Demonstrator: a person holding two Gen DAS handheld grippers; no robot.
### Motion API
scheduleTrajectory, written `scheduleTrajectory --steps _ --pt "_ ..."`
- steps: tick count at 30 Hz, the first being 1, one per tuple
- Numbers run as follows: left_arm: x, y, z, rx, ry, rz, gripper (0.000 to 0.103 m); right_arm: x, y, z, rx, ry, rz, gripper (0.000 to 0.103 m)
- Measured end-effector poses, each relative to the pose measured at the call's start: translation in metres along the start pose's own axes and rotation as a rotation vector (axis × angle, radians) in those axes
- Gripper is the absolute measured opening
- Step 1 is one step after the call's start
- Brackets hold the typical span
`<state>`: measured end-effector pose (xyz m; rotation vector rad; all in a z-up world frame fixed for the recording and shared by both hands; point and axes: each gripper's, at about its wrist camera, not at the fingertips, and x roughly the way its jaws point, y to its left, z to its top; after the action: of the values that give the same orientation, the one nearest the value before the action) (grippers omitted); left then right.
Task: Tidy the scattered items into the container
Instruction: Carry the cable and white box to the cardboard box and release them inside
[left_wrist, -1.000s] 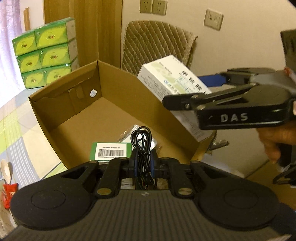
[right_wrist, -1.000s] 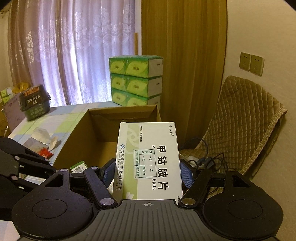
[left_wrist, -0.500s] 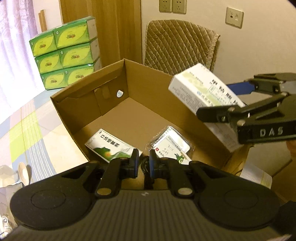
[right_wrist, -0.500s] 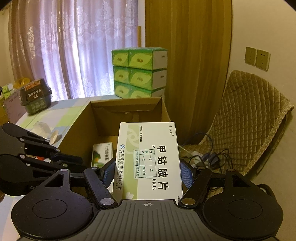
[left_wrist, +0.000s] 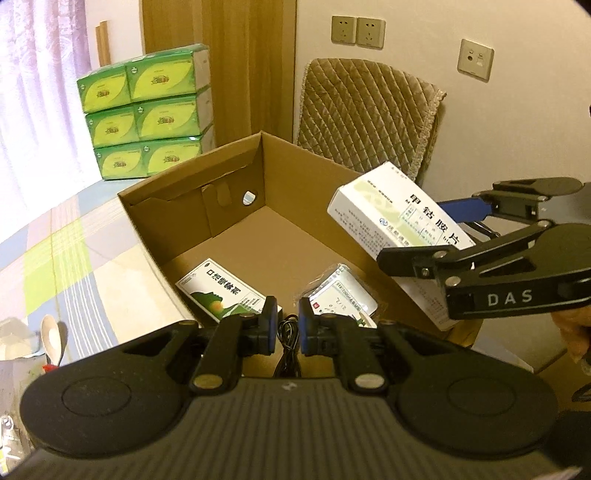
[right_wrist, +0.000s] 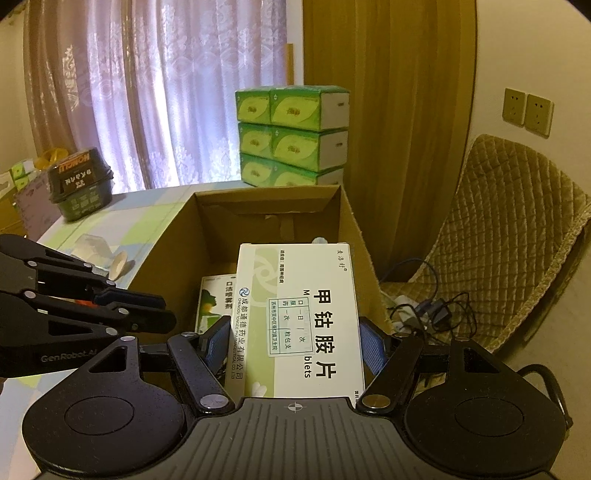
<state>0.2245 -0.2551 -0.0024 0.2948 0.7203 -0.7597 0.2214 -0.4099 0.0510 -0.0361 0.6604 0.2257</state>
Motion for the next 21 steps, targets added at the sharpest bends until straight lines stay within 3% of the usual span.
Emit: scheduleTrajectory --steps 21 --pt "-0.016 0.007 -0.011 -0.047 -0.014 0.036 0.009 0.008 0.0 0.003 0.027 0.02 0.032 0.073"
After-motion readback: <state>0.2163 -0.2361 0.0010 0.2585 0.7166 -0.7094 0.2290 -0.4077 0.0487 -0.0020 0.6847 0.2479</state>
